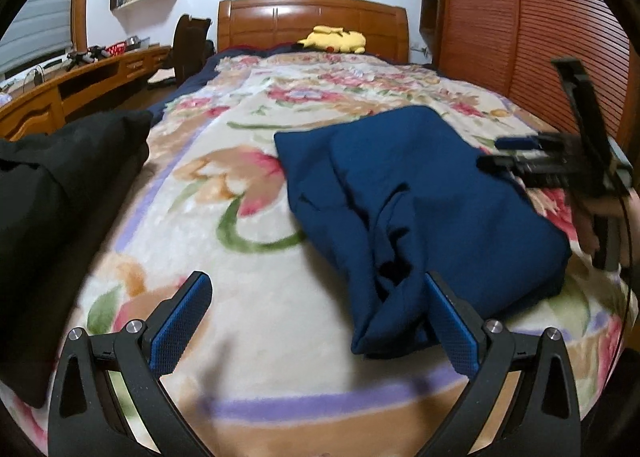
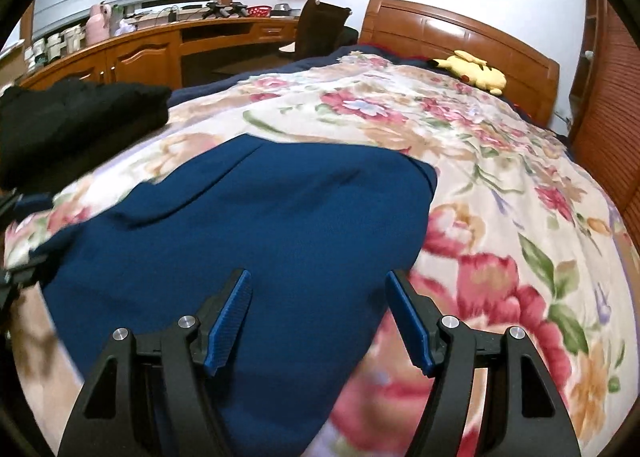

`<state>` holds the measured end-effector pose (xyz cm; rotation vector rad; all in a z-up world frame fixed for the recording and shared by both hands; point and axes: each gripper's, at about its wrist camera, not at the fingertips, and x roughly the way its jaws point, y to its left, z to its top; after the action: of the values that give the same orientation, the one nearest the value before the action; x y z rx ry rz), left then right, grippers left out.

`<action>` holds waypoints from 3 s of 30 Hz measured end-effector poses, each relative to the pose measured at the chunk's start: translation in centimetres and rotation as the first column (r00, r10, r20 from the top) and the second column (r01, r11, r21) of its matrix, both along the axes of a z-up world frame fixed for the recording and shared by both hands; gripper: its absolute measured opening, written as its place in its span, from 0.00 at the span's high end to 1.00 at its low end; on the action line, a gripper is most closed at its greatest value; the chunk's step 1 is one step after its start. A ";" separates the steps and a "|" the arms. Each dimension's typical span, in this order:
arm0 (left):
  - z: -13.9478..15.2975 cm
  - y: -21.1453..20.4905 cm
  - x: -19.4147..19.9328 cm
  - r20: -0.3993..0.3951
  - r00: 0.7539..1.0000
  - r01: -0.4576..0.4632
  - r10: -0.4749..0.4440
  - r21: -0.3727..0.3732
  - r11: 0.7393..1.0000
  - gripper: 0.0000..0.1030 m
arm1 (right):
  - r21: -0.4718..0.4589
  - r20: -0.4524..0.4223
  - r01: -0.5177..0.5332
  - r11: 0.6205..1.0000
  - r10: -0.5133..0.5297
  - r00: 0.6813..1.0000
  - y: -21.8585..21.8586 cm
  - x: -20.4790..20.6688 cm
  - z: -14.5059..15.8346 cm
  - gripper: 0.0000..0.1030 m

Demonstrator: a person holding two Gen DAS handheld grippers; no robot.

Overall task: Fold large clothes
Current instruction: 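Close the left tool on the bundle edge while the right tool grasps it too, then lift the folded navy jacket with both tools and carry it toward the cabinets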

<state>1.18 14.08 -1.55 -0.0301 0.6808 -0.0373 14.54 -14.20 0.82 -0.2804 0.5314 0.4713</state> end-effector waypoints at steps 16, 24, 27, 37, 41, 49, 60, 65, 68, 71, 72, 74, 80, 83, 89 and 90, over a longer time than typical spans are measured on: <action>-0.4 -0.1 -2.5 -0.047 0.985 0.165 -0.167 -0.036 0.986 0.00 | 0.044 -0.108 0.114 0.993 -0.109 0.988 0.3 11.0 -0.8 0.30; -2.1 0.4 -0.9 -0.113 0.973 0.180 -0.199 -0.154 0.971 0.42 | 0.115 -0.199 0.129 0.985 -0.105 0.974 0.3 14.3 -1.8 0.25; -2.2 0.2 -0.8 -0.116 0.970 0.191 -0.215 -0.191 0.963 0.51 | 0.120 -0.207 0.132 0.984 -0.105 0.973 0.3 15.1 -1.8 0.22; -1.9 -0.9 -1.5 -0.119 0.961 0.217 -0.250 -0.240 0.946 0.84 | 0.318 -0.365 0.136 0.938 -0.011 0.931 -0.7 17.7 -3.4 0.30; -1.9 -1.1 -2.0 -0.119 0.964 0.206 -0.236 -0.222 0.953 0.86 | 0.318 -0.350 0.106 0.942 0.013 0.937 -0.1 17.0 -3.2 0.61; 0.2 -1.2 -3.2 -0.045 0.980 0.184 -0.194 -0.163 0.969 0.90 | 0.317 -0.273 0.053 0.947 0.037 0.961 -1.2 14.2 -0.7 0.86; 1.0 1.3 -3.5 -0.013 0.997 0.079 -0.082 -0.140 0.987 0.91 | 0.227 -0.126 0.048 0.973 -0.019 0.992 -0.5 9.4 0.9 0.90; 1.0 2.1 -3.3 0.002 0.998 0.070 -0.071 -0.140 0.988 0.91 | 0.187 -0.080 0.050 0.981 -0.035 0.996 0.6 8.0 0.9 0.90; 1.6 2.0 -3.4 0.016 0.998 0.065 -0.064 -0.119 0.991 0.92 | 0.197 -0.086 0.070 0.978 -0.054 0.995 0.4 7.6 1.4 0.91; 2.9 2.3 -3.7 0.052 0.997 0.055 -0.050 -0.107 0.993 0.92 | 0.182 -0.049 0.041 0.982 -0.032 0.998 1.0 6.7 2.4 0.91; 3.4 2.5 -3.7 0.062 0.997 0.050 -0.044 -0.100 0.994 0.92 | 0.178 -0.050 0.033 0.984 -0.024 0.998 1.0 6.4 2.6 0.91; 4.4 2.9 -3.5 0.080 0.996 0.039 -0.031 -0.092 0.995 0.93 | 0.170 -0.051 0.013 0.985 -0.004 0.999 1.1 6.2 3.1 0.91; 6.9 5.2 -3.4 0.094 0.995 0.030 -0.024 -0.060 0.998 0.93 | 0.148 -0.010 -0.027 0.989 0.028 1.000 2.1 5.2 5.5 0.91; 9.0 6.5 -3.6 0.120 0.993 0.018 -0.015 -0.019 1.000 0.93 | 0.163 0.018 -0.047 0.986 0.045 0.999 3.0 4.7 6.8 0.91; 12.2 11.0 -4.0 0.163 0.986 -0.050 0.042 0.048 0.998 0.93 | 0.110 0.079 -0.098 0.989 0.090 0.993 7.5 4.7 9.5 0.92; 12.6 11.8 -4.0 0.169 0.984 -0.060 0.049 0.058 0.996 0.93 | 0.102 0.092 -0.104 0.989 0.095 0.991 8.6 4.6 10.2 0.92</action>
<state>-2.85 25.86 11.03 0.0152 0.5129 0.0342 19.15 -5.61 11.07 -0.2250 0.4069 0.5800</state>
